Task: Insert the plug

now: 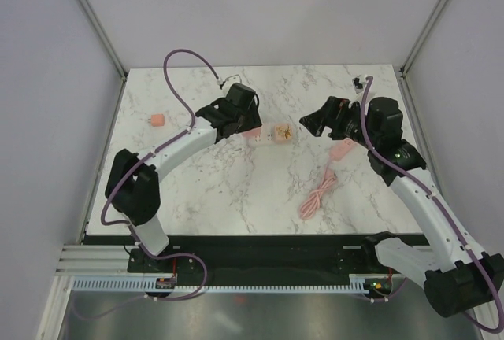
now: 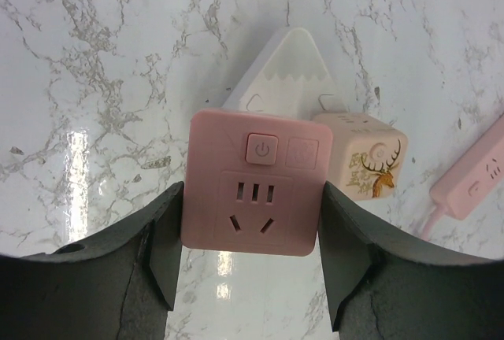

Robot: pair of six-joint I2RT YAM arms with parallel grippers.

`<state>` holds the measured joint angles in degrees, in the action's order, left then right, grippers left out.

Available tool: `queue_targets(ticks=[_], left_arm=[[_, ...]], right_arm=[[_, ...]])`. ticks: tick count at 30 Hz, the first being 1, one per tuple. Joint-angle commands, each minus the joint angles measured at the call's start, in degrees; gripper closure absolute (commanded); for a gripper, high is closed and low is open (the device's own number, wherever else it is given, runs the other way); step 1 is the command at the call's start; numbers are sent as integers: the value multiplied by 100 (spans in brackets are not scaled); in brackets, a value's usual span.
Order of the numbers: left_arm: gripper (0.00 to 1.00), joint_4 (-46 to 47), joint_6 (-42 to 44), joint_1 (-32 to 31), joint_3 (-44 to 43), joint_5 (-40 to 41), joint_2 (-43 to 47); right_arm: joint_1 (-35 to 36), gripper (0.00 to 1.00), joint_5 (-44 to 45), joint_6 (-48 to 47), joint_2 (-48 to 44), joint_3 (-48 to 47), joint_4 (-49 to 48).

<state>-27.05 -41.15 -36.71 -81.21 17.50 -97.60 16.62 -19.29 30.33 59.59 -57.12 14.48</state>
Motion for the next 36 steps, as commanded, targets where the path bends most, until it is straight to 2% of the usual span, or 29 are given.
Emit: queue_targets(ticks=[1,8,18,36], left_arm=[[98,489,-429,6,-290,369,-171],[98,894,-490,-3,-106,272,-373],[98,929,-622,-12,236,123,-488],[98,991,-728,-64,307,70,-690]], right_arm=[[-27,2,110,-132,-202,-9,-68],[-45,2,145,-282,-291,105,2],[-54,2,145,-326,-168,79,-7],[-63,2,136,-317,-141,70,-7]])
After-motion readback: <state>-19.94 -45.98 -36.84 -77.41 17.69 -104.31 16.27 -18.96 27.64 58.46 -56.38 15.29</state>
